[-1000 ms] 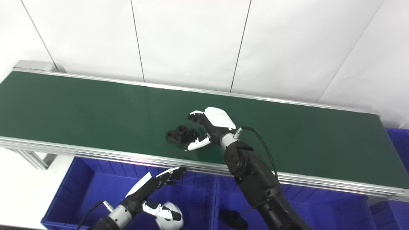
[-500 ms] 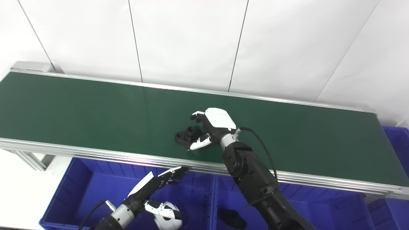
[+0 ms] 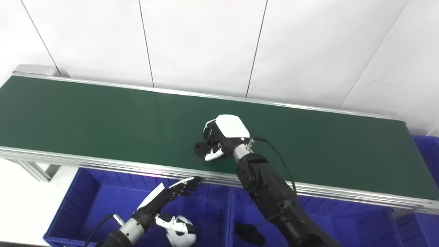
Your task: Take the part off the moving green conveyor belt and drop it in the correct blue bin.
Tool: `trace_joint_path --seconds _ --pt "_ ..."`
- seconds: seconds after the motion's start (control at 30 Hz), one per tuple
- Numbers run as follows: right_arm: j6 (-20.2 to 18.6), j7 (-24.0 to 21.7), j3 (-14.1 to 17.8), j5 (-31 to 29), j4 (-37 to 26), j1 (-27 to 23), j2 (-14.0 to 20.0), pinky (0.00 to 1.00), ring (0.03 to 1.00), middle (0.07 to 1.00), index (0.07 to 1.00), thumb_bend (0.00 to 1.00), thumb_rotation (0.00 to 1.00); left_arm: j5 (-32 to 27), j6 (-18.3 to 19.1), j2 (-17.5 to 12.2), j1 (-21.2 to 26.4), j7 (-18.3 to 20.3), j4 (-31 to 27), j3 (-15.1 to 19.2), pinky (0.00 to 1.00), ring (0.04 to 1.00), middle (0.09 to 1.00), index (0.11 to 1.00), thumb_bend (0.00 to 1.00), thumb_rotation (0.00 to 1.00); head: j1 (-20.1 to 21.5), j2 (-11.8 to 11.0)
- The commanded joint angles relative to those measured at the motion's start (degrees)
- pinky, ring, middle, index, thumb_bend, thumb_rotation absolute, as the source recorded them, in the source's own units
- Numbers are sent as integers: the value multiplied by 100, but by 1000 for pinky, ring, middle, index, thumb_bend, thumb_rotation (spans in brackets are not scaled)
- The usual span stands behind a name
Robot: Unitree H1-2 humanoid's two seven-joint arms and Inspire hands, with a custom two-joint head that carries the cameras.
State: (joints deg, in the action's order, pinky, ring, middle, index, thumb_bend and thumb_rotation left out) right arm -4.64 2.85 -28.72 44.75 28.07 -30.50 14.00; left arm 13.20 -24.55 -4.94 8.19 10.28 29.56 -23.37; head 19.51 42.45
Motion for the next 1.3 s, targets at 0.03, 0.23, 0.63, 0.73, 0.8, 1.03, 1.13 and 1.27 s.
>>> trace_joint_path --seconds 0.03,0.23,0.63,0.73,0.8,1.03,1.13,1.27 --pt "32 -135 -71 162 -249 -99 77 302 372 420 529 521 0 78 -230 19 168 -69 -122 18 795 860 888 887 710 370 10 13" --pt "45 -263 -148 361 -510 -92 167 293 362 417 529 522 0 33 -232 31 184 -34 -93 39 800 861 886 887 704 349 25 30" --pt "21 -274 375 293 -2129 587 372 254 330 418 522 522 0 51 -214 92 141 -21 -170 51 812 867 888 888 710 358 -23 126" --pt "-95 -301 659 280 -2644 866 348 229 306 405 516 520 0 34 -225 96 132 -8 -195 34 820 868 885 887 704 351 -59 159" --pt "-81 -212 875 258 -2976 1101 327 215 288 397 514 519 0 27 -221 95 121 20 -236 30 824 869 885 888 703 351 -91 189" --pt "176 -41 1476 30 -3776 1983 424 205 281 400 510 518 0 136 -32 115 40 29 -489 33 809 863 882 884 704 352 -197 302" --pt "270 146 1631 -3 -3833 2434 417 193 275 394 514 517 0 152 73 107 0 55 -601 32 803 863 887 886 700 343 -194 383" --pt "283 390 1756 -25 -3739 2949 349 211 294 393 517 516 0 83 161 98 -53 149 -744 61 813 869 889 887 710 354 -188 463"
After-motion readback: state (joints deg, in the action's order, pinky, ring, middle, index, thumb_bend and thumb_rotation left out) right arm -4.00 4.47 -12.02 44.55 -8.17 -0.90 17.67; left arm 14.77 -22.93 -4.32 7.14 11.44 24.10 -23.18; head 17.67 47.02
